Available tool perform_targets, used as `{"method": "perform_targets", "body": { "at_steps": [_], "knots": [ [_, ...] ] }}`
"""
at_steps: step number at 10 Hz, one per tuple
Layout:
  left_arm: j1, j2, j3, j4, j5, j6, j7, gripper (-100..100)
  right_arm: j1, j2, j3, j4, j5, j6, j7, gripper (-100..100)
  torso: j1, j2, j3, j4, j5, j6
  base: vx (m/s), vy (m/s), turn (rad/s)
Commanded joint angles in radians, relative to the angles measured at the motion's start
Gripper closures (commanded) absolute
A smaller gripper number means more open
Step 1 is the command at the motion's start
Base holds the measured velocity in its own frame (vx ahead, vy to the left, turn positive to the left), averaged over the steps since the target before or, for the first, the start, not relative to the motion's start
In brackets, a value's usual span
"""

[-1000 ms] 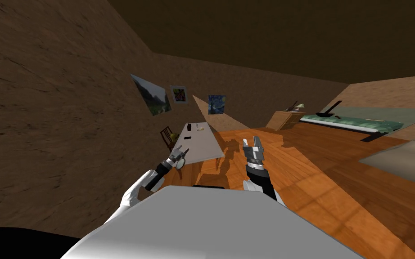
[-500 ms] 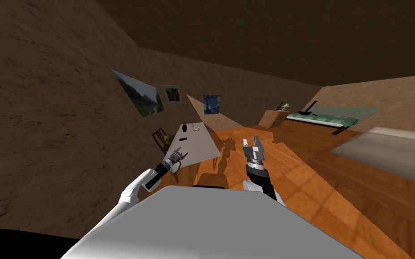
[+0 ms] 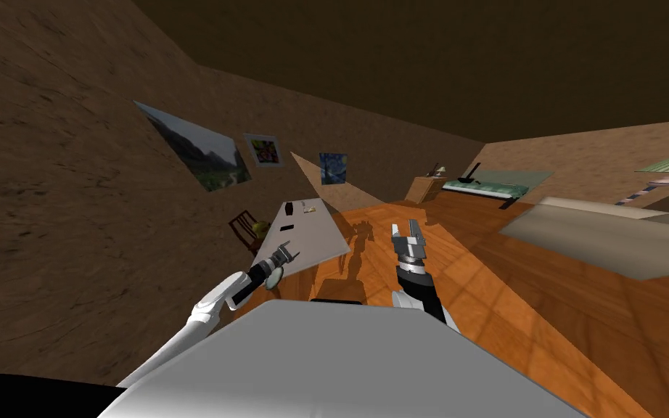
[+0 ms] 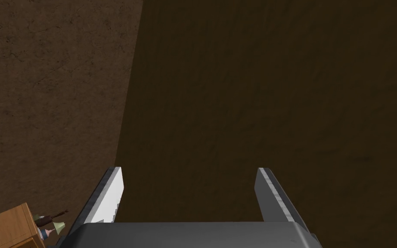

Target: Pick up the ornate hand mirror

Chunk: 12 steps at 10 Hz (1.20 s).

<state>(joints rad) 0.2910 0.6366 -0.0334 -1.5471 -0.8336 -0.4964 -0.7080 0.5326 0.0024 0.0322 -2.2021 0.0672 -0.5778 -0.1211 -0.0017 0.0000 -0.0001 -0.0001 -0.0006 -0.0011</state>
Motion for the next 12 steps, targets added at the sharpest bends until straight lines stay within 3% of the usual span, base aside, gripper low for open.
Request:
{"method": "perform_targets", "body": {
  "at_steps": [1, 3, 4, 5, 6, 8, 9, 11, 12],
  "knots": [
    [-0.029, 0.024, -0.013, 0.05, -0.05, -0.003, -0.05, -100, 0.0, 0.0, 0.0, 0.0, 0.0, 0.0, 0.0, 0, 0.0, 0.0, 0.0, 0.0, 0.0, 0.0, 0.04, -0.018, -0.214],
    [-0.029, 0.024, -0.013, 0.083, -0.099, -0.003, -0.074, -100, 0.0, 0.0, 0.0, 0.0, 0.0, 0.0, 0.0, 0, 0.0, -0.001, 0.0, 0.0, 0.0, 0.0, 0.021, -0.004, -0.073],
    [-0.048, 0.048, -0.025, 0.117, -0.137, -0.003, -0.118, -100, 0.0, 0.0, 0.0, 0.0, 0.0, 0.0, 0.0, 0, 0.001, 0.001, 0.001, 0.0, 0.0, 0.0, 0.03, -0.02, -0.232],
    [-0.048, 0.048, -0.025, 0.144, -0.165, -0.003, -0.129, -100, 0.0, 0.0, 0.0, 0.0, 0.0, 0.0, 0.0, 0, 0.0, 0.0, 0.0, 0.0, 0.0, 0.001, 0.03, -0.013, -0.145],
    [-0.066, 0.07, -0.038, 0.181, -0.196, -0.003, -0.168, -100, 0.0, 0.0, 0.0, 0.0, 0.0, 0.0, 0.0, 0, 0.0, 0.0, 0.0, 0.0, 0.0, 0.0, 0.044, -0.017, -0.283],
    [-0.066, 0.07, -0.038, 0.205, -0.246, -0.003, -0.183, -100, 0.0, 0.0, 0.0, 0.0, 0.0, 0.0, 0.0, 0, 0.0, 0.0, 0.0, 0.0, 0.0, 0.0, 0.012, -0.003, -0.054],
    [-0.084, 0.09, -0.053, 0.249, -0.281, -0.004, -0.235, -100, 0.0, 0.0, 0.0, 0.0, 0.0, 0.0, 0.0, 0, 0.001, 0.002, 0.001, 0.0, 0.0, -0.001, 0.025, -0.013, -0.19],
    [-0.084, 0.09, -0.053, 0.266, -0.319, -0.004, -0.235, -100, 0.0, 0.0, 0.0, 0.0, 0.0, 0.0, 0.0, 0, 0.0, 0.0, 0.0, 0.0, 0.0, 0.0, 0.02, -0.005, -0.094],
    [-0.1, 0.107, -0.07, 0.306, -0.36, -0.006, -0.28, -100, 0.0, 0.0, 0.0, 0.0, 0.0, 0.0, 0.0, 0, 0.0, 0.001, 0.001, 0.0, 0.0, 0.0, 0.019, -0.006, -0.255]
  ]
}}
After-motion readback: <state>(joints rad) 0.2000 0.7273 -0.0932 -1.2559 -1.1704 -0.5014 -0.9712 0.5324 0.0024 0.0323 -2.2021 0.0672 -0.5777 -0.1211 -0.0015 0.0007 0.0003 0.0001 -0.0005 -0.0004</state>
